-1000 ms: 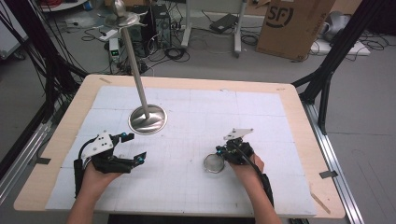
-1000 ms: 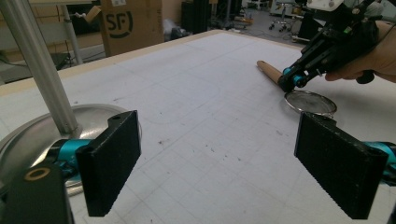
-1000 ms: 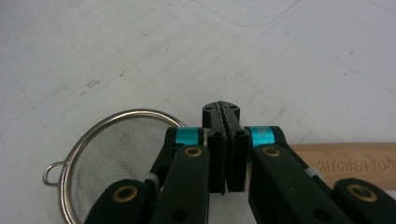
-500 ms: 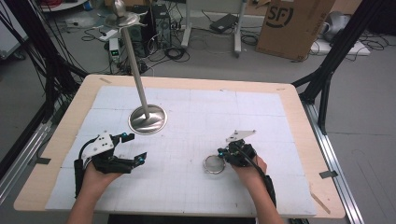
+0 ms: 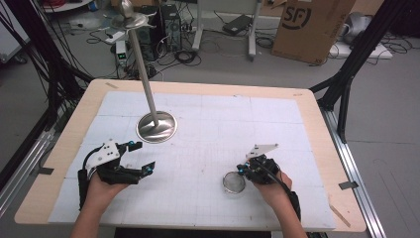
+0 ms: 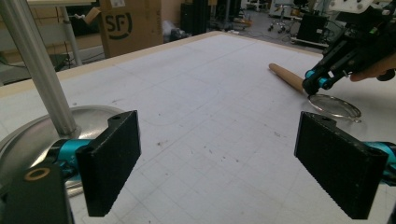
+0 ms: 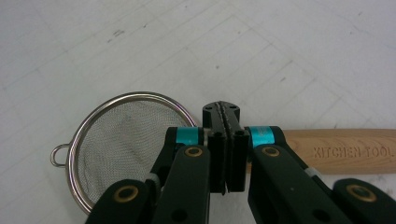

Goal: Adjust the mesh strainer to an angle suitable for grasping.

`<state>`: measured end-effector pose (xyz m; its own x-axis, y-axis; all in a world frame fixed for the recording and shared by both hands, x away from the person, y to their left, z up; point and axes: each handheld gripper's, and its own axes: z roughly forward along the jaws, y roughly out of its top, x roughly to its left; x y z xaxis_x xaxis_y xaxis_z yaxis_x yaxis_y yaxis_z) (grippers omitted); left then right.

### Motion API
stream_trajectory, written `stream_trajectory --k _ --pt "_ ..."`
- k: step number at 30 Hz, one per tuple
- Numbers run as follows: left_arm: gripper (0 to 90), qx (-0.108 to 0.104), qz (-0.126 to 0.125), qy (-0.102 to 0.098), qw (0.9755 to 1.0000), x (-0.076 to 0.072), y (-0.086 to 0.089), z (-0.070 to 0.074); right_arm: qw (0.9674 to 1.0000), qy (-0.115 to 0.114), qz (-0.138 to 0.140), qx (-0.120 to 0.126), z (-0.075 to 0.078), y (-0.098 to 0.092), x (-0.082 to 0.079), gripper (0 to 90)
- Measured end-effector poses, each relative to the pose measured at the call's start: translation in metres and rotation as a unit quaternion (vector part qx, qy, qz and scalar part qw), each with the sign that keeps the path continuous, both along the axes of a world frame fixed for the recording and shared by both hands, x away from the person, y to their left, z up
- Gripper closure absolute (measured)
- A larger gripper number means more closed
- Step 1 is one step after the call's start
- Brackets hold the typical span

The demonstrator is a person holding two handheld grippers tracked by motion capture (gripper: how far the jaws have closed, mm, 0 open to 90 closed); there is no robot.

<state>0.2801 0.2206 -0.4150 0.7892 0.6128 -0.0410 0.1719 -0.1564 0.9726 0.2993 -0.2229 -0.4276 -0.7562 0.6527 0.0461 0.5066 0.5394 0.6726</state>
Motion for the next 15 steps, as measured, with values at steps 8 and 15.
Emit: stream_trajectory --k 8,15 --pt "15.1 0.003 -0.001 0.002 1.0 0.0 -0.002 -0.001 0.9999 0.002 -0.006 0.015 -0.002 -0.021 -0.013 89.5" --pt "15.1 0.006 -0.002 0.003 1.0 0.0 -0.003 -0.001 0.9996 -0.001 -0.009 0.026 -0.002 -0.029 -0.02 89.2"
